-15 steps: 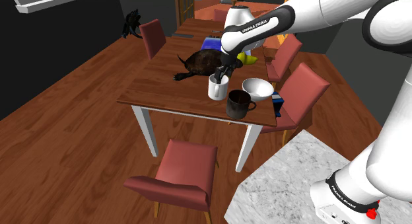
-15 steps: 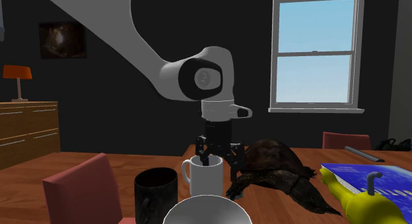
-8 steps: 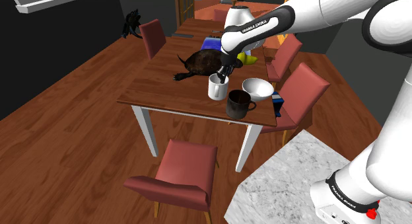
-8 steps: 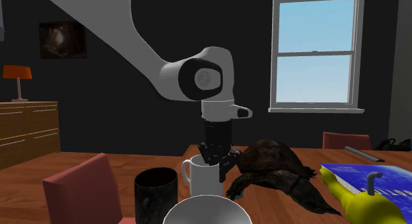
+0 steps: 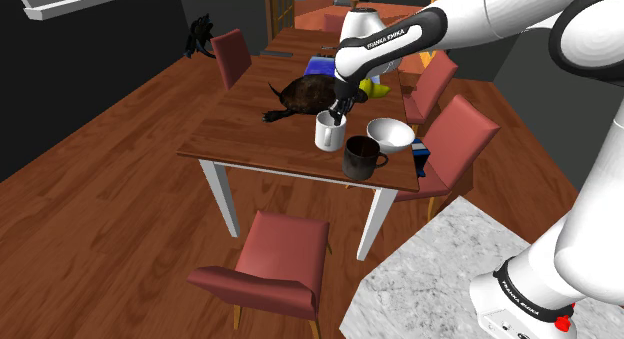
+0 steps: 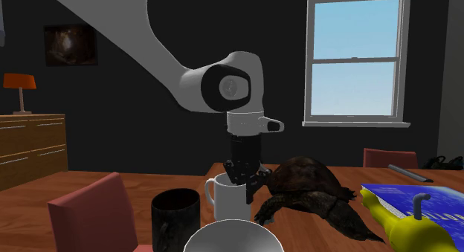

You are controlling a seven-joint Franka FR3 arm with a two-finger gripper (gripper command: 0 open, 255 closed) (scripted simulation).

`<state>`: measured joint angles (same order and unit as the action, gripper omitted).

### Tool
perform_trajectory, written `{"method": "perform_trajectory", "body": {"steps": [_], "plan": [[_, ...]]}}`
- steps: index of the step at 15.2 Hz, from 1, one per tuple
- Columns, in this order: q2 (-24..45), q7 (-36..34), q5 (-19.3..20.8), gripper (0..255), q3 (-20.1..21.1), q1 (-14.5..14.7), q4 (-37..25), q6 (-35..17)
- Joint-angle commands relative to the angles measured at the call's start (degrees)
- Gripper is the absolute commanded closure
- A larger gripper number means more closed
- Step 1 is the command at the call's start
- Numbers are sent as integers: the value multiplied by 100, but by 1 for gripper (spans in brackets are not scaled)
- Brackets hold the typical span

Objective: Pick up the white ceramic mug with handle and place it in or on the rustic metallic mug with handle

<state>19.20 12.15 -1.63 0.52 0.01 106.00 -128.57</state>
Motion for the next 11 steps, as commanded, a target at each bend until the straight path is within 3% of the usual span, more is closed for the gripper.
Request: {"method": "perform_trajectory", "body": {"steps": [1, 11], "plan": [[-61, -2, 1, 255, 0, 0, -39, 98], [-365, -20, 9, 255, -3, -1, -409, 771]]}}
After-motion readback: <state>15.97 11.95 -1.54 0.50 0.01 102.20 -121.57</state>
